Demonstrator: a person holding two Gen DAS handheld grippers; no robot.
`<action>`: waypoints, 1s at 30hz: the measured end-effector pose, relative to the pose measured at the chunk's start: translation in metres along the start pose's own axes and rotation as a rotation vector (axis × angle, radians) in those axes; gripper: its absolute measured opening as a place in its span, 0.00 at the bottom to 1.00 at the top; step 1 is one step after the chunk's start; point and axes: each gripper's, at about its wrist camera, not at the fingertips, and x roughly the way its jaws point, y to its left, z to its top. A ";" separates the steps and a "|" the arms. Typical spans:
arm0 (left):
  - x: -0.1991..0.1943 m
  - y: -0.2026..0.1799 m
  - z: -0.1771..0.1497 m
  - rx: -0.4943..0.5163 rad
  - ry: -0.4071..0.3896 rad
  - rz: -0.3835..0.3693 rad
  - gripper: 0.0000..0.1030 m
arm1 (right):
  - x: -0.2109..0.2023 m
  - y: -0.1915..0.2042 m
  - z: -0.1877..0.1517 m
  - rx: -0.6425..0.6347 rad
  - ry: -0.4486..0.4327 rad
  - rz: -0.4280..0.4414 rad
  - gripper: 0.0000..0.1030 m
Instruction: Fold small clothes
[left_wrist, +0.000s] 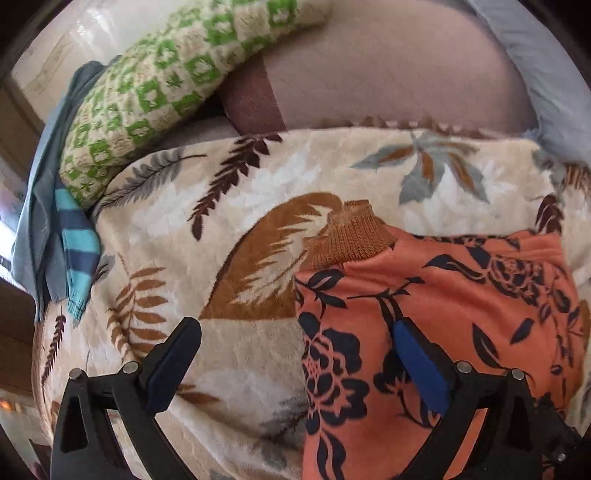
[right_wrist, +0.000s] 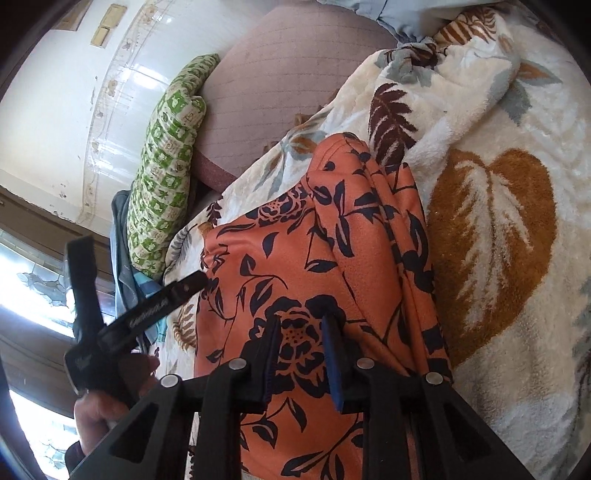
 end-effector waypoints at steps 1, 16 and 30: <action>0.013 -0.004 0.002 0.020 0.029 0.000 1.00 | 0.000 0.000 0.001 0.002 0.004 -0.001 0.24; -0.095 0.040 -0.103 -0.079 -0.207 0.001 1.00 | -0.046 0.007 0.001 -0.030 -0.155 0.004 0.85; -0.092 0.016 -0.117 -0.038 -0.317 -0.087 1.00 | -0.050 -0.017 0.006 -0.015 -0.139 -0.067 0.85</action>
